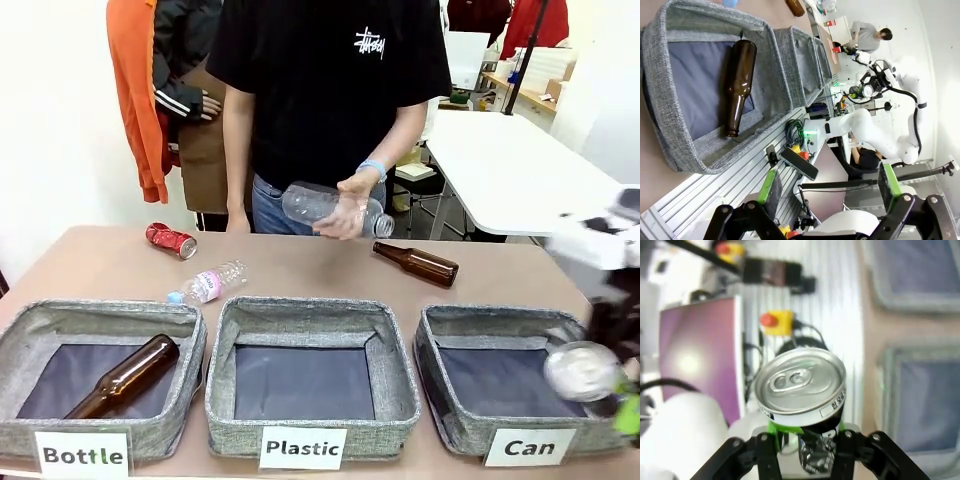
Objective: Sort the can waste into the basket.
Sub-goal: Pick up the can waste from the table and place it in the right Fabric basket.
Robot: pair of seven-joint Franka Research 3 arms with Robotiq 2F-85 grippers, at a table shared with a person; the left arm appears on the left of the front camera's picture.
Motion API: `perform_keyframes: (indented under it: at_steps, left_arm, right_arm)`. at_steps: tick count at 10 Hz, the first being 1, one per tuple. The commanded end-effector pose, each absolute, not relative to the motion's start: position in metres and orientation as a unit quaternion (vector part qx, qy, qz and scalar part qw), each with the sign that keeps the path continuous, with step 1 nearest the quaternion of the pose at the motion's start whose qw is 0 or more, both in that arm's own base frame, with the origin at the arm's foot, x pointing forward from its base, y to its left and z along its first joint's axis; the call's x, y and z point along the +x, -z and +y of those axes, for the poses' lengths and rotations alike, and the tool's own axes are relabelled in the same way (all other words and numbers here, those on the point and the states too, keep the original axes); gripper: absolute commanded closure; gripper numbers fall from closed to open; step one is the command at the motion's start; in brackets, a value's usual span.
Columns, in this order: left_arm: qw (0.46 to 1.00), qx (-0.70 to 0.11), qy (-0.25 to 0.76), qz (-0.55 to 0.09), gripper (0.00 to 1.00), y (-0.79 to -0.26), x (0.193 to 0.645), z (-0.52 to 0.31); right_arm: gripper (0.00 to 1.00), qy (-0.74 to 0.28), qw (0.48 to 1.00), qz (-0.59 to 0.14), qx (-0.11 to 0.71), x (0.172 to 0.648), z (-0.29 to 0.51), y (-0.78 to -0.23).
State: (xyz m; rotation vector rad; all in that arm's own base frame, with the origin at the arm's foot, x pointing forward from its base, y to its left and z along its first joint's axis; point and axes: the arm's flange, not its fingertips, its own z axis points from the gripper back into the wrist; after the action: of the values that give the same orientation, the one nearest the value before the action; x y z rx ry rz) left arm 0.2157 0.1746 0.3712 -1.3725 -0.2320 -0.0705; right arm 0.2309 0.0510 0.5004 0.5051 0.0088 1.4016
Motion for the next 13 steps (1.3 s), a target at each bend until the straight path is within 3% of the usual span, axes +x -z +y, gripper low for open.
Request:
perform_keyframes:
  at_steps: [1, 2, 6, 9, 13]
  left_arm:
    - [0.763, -0.637, 0.029, -0.105, 0.00, -0.375, 0.213, 0.174]
    - [0.763, -0.637, 0.029, -0.105, 0.00, -0.375, 0.213, 0.174]
    - [0.763, -0.637, 0.029, -0.105, 0.00, -0.375, 0.213, 0.174]
    - [0.763, -0.637, 0.029, -0.105, 0.00, -0.375, 0.213, 0.174]
    - [0.763, -0.637, 0.029, -0.105, 0.00, -0.375, 0.213, 0.174]
  right_arm:
    - [0.56, -0.578, 0.802, -0.007, 0.149, 0.227, -0.004, -0.512]
    - [0.56, -0.542, 0.836, 0.004, 0.088, 0.226, -0.022, -0.520]
    - [0.56, -0.582, 0.808, -0.060, -0.067, 0.276, -0.024, -0.533]
    - [0.56, -0.600, 0.791, -0.073, -0.096, 0.320, 0.010, -0.518]
    - [0.56, -0.603, 0.789, -0.065, -0.100, 0.338, 0.031, -0.505]
